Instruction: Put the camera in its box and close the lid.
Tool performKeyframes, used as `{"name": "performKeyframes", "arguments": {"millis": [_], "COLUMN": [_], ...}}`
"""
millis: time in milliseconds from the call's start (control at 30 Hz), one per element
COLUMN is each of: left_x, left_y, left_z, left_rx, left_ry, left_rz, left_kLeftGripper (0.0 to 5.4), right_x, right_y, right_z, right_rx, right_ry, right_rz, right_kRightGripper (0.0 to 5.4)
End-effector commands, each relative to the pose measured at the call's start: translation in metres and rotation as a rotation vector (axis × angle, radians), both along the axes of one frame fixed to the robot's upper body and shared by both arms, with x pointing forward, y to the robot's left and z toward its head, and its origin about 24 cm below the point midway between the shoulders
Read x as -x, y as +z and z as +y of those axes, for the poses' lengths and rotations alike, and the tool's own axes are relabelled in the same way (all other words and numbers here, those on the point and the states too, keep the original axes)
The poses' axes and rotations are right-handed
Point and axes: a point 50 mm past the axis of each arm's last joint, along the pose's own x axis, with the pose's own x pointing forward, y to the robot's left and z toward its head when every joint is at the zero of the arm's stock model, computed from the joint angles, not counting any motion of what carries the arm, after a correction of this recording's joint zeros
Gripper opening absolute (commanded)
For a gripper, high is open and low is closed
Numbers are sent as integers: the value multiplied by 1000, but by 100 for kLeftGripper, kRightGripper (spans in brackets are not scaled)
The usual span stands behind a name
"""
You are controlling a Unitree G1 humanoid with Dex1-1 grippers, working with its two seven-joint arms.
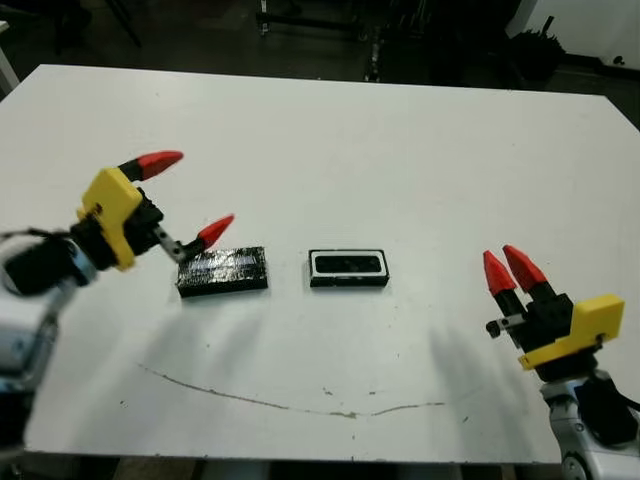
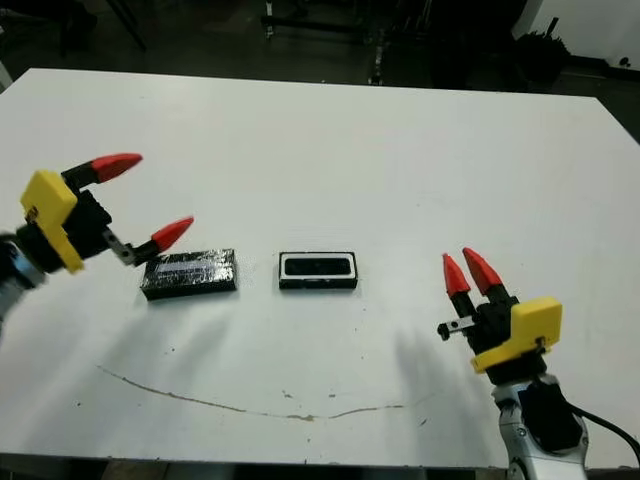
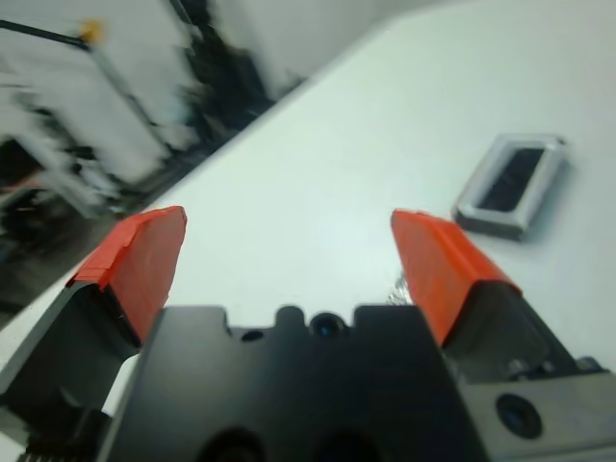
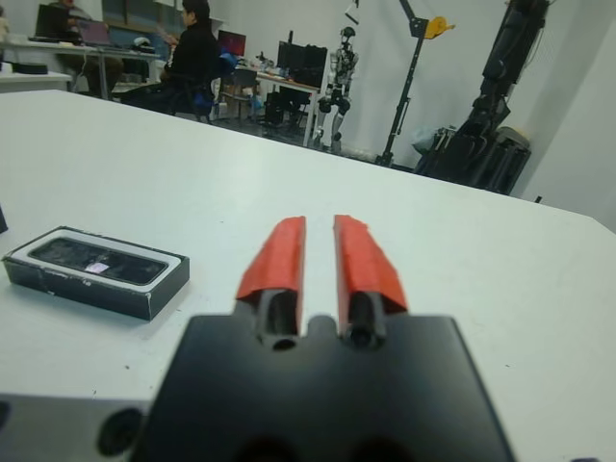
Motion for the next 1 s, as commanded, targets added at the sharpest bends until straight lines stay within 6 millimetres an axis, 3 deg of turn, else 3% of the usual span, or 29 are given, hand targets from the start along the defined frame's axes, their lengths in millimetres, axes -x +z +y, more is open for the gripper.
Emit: {"name": "performKeyframes", "arguments": {"millis": [33, 100, 400, 1000], "left_x": [-13, -20, -35, -33], "left_y": [2, -1, -22, -45], "left_z": [7, 8, 3, -3], "left_rx": [-33, -34, -67, -246], "left_ry": [-113, -187, -405, -488], "left_rz": [131, 188, 354, 365], "left_kLeftGripper": [540, 540, 540, 540], "right_x": [0, 0, -1, 0], "right_y": [4, 5, 4, 2], "right_z": [-3, -3, -1, 0], "right_rx": [3, 5, 20, 34], "right_ry": [-29, -35, -44, -45], "right_rz": [-26, -28, -26, -19], "right_kRightGripper": [31, 1, 1, 1]}}
